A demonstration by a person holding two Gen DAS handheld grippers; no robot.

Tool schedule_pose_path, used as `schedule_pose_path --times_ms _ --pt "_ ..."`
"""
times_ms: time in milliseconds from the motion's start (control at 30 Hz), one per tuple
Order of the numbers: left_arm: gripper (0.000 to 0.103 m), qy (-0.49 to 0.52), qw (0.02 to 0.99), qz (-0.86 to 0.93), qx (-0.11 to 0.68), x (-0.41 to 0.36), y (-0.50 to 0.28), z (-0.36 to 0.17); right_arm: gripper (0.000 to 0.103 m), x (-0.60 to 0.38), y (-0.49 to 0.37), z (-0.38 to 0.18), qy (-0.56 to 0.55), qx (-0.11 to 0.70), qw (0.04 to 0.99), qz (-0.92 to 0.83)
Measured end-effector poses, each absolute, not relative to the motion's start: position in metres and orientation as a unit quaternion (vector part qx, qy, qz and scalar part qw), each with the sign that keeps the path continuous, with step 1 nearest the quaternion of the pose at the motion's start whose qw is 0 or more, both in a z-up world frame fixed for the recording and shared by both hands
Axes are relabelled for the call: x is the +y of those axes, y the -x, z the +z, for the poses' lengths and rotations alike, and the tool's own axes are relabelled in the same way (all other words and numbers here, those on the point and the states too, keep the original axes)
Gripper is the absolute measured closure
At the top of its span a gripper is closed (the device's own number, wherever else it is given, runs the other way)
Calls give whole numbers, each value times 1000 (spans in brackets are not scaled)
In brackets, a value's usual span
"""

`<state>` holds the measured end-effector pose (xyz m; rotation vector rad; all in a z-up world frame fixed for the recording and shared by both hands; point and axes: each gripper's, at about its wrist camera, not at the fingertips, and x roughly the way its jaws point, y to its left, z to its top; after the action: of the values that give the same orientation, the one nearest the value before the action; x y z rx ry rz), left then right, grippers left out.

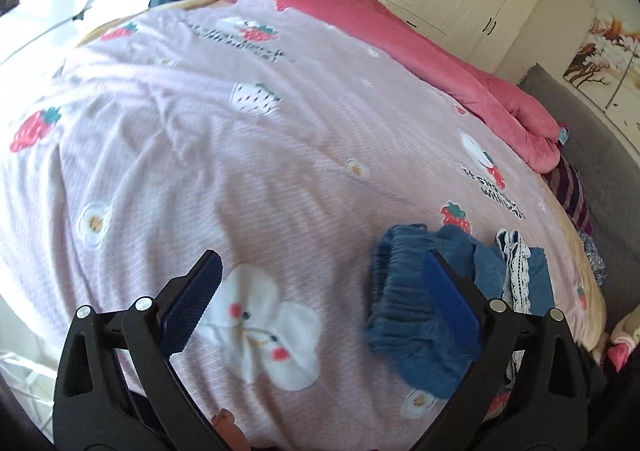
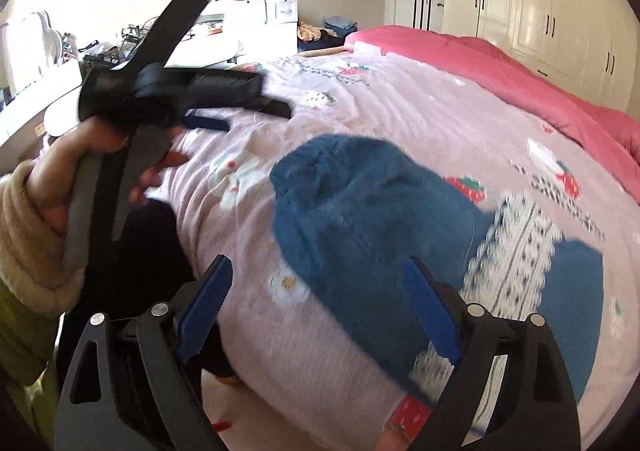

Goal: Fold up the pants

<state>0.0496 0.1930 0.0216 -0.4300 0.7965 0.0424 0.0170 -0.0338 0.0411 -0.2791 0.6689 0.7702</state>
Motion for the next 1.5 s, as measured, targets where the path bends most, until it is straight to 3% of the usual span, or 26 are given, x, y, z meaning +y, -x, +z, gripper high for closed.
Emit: schedule_pose_path --times_ms 200,633,667,700,767,867,1033,1067,1200,1267,1500 --pt "10 235 887 -14 397 195 -25 10 14 -26 -77 60 138 328 863 359" --pt "10 250 866 -142 409 111 -16 -4 13 79 -174 26 196 491 712 462" --pt "10 252 865 -140 410 109 -17 -5 16 85 -175 19 204 500 701 465" --pt "10 256 864 -142 410 107 -19 -8 32 88 -175 12 210 508 694 465" --pt "10 262 862 -138 412 108 -21 -13 49 90 -176 0 225 514 698 445" --pt "10 281 857 -133 411 112 -23 -22 67 76 -178 11 190 503 709 456" --pt "10 309 853 -147 394 113 -26 -23 71 28 -177 50 87 474 718 501" --pt "13 319 849 -156 392 112 -28 -22 71 18 -175 57 73 467 720 509" --pt "50 336 837 -200 382 98 -37 -11 71 -16 -172 79 45 435 737 516" --pt "58 328 842 -209 373 89 -40 -1 71 -39 -176 90 36 418 750 511" --pt "59 252 870 -225 359 33 -52 39 68 -115 -187 101 3 383 790 479"
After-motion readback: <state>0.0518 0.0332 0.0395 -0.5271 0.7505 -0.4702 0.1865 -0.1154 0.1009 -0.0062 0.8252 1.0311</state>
